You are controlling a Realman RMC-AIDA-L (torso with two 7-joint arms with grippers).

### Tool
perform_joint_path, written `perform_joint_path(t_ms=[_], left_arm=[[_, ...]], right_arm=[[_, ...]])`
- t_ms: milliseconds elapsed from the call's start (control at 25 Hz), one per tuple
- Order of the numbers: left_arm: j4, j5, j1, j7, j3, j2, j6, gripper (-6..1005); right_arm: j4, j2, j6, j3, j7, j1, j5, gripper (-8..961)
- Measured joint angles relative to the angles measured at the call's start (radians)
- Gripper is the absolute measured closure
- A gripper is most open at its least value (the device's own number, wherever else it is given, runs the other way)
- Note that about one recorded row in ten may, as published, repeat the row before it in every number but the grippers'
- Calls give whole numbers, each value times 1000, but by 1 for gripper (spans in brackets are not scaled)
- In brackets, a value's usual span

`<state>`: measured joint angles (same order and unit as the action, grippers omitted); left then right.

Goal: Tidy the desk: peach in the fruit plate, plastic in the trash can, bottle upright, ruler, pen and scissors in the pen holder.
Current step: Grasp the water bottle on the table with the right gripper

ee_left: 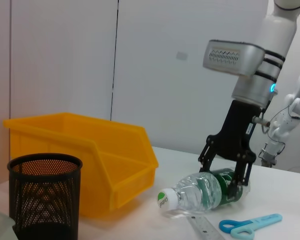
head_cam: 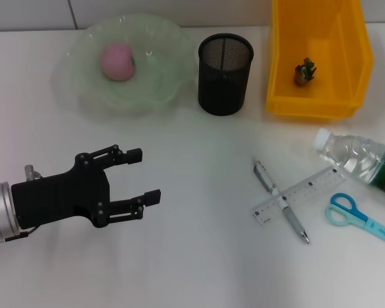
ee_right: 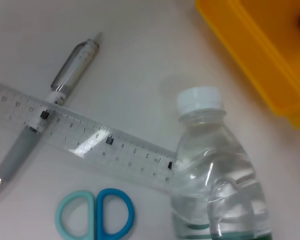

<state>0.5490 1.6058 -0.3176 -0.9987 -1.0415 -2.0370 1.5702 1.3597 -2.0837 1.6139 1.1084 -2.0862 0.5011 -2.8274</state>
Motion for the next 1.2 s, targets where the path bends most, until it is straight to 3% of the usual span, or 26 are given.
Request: perform_joint_path(t_ms=[760,1200], left_arm=[[-3,3,0,0,0,-4,-10,185],[3,-2,3,0,0,-5,-10,185]], right_arm=[[-112,0,-97,24,-47,-7,3,153],[-9,2,-74,6,-23,-90,135,159]])
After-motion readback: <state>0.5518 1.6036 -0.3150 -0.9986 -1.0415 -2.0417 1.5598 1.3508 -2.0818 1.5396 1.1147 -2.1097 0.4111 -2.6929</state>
